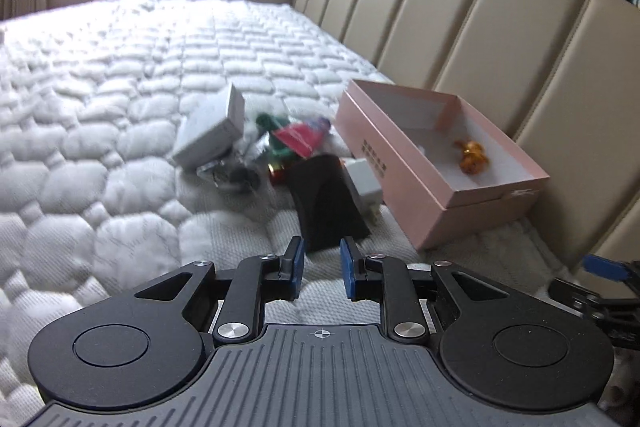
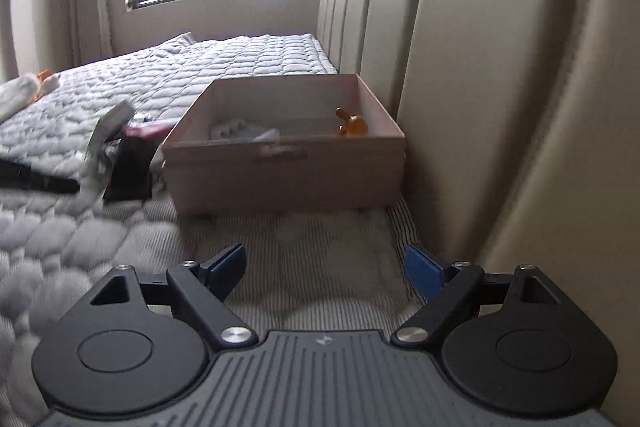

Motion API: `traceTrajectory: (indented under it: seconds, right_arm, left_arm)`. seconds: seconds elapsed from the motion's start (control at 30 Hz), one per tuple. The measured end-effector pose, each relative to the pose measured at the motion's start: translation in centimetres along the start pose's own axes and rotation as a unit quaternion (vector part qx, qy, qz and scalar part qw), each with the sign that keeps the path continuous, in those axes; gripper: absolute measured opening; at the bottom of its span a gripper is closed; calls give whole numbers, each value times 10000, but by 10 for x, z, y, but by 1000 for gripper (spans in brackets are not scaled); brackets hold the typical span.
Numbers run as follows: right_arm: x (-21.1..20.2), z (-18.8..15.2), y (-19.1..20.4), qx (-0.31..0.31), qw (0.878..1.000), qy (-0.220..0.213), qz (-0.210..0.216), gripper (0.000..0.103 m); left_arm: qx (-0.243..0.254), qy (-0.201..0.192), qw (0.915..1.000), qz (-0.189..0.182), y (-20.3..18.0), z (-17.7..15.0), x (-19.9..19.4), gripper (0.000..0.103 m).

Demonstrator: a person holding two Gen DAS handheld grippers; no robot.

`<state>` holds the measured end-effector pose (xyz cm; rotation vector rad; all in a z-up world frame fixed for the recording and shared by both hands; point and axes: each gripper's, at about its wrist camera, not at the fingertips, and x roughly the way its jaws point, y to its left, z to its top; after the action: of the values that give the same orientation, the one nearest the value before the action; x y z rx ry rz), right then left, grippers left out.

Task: Organize rigid objects
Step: 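Grasp the black cylindrical object with the left gripper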

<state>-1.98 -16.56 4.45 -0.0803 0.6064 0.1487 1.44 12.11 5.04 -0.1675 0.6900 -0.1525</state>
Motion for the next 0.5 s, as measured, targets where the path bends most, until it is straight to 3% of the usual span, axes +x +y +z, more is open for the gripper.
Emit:
traceTrajectory:
  seconds: [0.23,0.5]
  right_arm:
    - [-11,-4,-4,55,9997,-85,228,87]
    - [-7,-10,1,83,9992,2,389,87]
  left_arm:
    - [289,172,9994,-8,-11,-1,15,22]
    - [-915,-60,9958,67,1,27,46,22]
